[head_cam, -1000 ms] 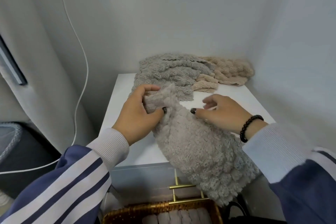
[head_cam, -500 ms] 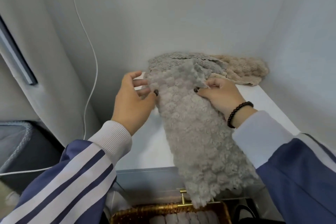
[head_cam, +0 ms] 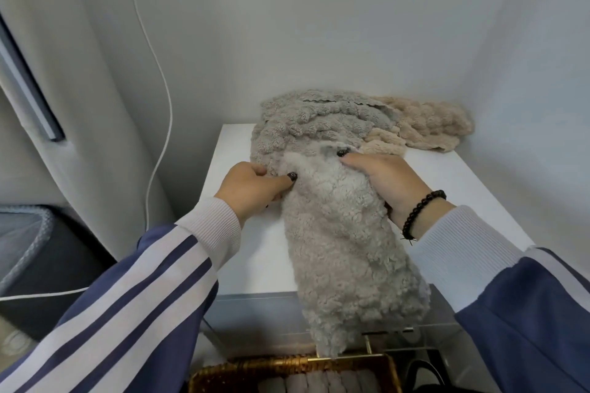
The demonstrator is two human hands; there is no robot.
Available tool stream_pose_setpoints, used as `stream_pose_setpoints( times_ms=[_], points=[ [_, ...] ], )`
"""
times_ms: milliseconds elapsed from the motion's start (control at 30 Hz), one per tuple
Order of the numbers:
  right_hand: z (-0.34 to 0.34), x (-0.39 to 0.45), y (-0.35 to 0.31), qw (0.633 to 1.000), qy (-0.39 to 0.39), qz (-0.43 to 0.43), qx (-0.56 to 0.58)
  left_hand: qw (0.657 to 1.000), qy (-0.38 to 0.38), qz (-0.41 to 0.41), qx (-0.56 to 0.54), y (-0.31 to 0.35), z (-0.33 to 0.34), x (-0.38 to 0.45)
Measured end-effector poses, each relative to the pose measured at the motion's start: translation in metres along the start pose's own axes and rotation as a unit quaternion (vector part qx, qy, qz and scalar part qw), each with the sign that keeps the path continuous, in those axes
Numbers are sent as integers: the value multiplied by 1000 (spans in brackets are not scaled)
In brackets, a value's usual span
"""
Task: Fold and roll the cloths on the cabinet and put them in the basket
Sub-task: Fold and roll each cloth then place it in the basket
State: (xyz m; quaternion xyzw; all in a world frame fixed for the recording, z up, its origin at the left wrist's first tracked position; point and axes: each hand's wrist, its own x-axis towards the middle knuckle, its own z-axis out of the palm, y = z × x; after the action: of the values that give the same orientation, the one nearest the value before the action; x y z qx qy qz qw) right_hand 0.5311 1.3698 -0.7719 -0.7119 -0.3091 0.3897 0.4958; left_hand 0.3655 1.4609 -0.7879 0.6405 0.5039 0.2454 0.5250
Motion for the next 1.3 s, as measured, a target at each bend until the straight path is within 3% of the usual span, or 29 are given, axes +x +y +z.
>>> stream_pose_setpoints(
  times_ms=[167, 333, 500, 767, 1067, 1167, 1300],
  points=[
    [-8, 1, 1, 997, 50, -16, -62, 999, -26, -35, -23, 6, 10, 3],
    [-22, 13, -5, 995, 23, -21, -96, 994, -61, -90, -30, 10, 19, 8],
    [-37, 15, -14, 976, 40, 6, -212, 991, -35, -78, -98, 24, 16, 13],
    [-26, 20, -23, 996, 43, 1, 77, 970, -34, 11, -242, 39, 20, 17],
    [-27, 13, -22, 969, 7, 18, 245, 967, -94, 90, -218, 33, 5, 16],
    [-30, 6, -19, 958, -12, 59, 281, 968, -130, 113, -182, 29, 0, 6],
    [-37, -3, -12, 978, 6, 64, 199, 966, -168, 158, -116, 27, -13, -9]
  ],
)
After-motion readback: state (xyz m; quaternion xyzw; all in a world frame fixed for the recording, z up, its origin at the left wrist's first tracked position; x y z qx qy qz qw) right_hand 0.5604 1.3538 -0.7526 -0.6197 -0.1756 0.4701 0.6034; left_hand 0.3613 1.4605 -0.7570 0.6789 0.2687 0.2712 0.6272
